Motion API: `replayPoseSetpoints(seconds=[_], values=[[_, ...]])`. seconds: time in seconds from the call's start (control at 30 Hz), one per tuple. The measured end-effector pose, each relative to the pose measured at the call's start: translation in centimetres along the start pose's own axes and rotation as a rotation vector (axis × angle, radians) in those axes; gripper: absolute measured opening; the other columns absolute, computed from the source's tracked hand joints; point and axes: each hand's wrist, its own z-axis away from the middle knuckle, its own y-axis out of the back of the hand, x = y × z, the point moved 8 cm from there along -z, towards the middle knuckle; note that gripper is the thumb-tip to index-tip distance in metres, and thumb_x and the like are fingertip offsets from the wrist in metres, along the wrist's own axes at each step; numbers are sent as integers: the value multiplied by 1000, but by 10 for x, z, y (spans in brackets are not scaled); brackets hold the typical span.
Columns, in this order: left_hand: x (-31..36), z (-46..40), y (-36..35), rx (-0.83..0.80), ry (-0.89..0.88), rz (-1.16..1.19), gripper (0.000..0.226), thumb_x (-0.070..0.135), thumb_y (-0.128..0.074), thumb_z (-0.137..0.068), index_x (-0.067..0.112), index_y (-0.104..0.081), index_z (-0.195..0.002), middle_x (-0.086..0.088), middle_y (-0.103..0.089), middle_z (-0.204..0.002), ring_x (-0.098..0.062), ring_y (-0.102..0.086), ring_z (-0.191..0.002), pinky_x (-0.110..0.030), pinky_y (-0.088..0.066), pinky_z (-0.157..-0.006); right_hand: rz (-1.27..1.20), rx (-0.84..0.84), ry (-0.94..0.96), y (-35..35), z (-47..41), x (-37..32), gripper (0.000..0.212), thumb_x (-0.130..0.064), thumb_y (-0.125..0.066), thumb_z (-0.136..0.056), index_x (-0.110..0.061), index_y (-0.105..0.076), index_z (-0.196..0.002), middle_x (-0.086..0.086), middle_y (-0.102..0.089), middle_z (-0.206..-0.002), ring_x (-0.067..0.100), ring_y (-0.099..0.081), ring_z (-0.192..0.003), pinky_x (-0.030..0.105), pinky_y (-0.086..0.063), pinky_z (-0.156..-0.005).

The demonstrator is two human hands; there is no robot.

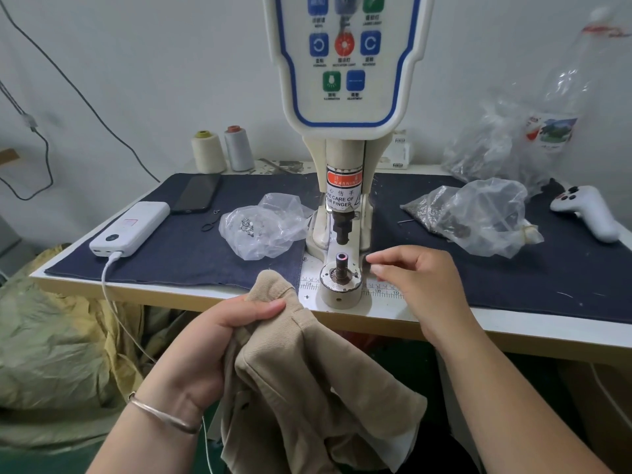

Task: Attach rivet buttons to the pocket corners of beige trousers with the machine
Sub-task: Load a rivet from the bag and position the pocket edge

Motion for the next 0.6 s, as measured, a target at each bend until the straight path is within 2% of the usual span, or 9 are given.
replayPoseSetpoints(seconds=[0.1, 0.17, 0.23, 0.3, 0.47, 0.6], values=[[-1, 1, 0, -13, 8, 3, 26, 9, -77, -64, -5, -74, -86, -23, -71, -83, -32, -72, -72, -36, -61, -64, 453, 34, 157, 12, -7, -3, 20, -6, -66, -85, -22, -76, -91, -16, -66, -77, 0, -60, -72, 4, -42, -61], [-1, 1, 0, -16, 4, 4, 17, 5, -71, -72, -5, -75, -84, -23, -72, -82, -32, -73, -71, -35, -61, -63, 664, -45, 175, 11, -12, 3, 21, -4, -60, -86, -18, -73, -94, -7, -66, -84, 5, -57, -74, 16, -45, -64], [-1, -1, 1, -5, 1, 4, 17, 8, -67, -75, -4, -76, -83, -22, -72, -82, -31, -73, -70, -35, -61, -64, 787, -127, 155, 7, -16, 10, 22, -4, -55, -85, -17, -72, -89, -4, -66, -86, 10, -57, -75, 24, -47, -63], [-2, -2, -1, -10, -2, -6, 16, 7, -69, -73, -3, -76, -83, -22, -72, -83, -31, -73, -71, -36, -61, -66, 855, -197, 163, 1, -18, 12, 22, -3, -53, -85, -15, -71, -84, -3, -64, -87, 12, -57, -75, 25, -46, -60], [-2, -5, -9, -36, 15, -32, 19, 1, -76, -61, -2, -76, -80, -22, -72, -81, -31, -73, -71, -36, -61, -65, 891, -280, 230, -5, -23, 14, 21, -2, -52, -85, -9, -72, -83, 0, -61, -91, 19, -57, -82, 32, -47, -67], [-4, -10, -17, -58, 30, -29, 18, -2, -76, -60, -1, -77, -78, -21, -72, -80, -30, -73, -70, -36, -60, -63, 845, -288, 265, -4, -23, 19, 21, -6, -54, -90, -13, -74, -89, -2, -61, -96, 15, -55, -86, 27, -44, -72]])
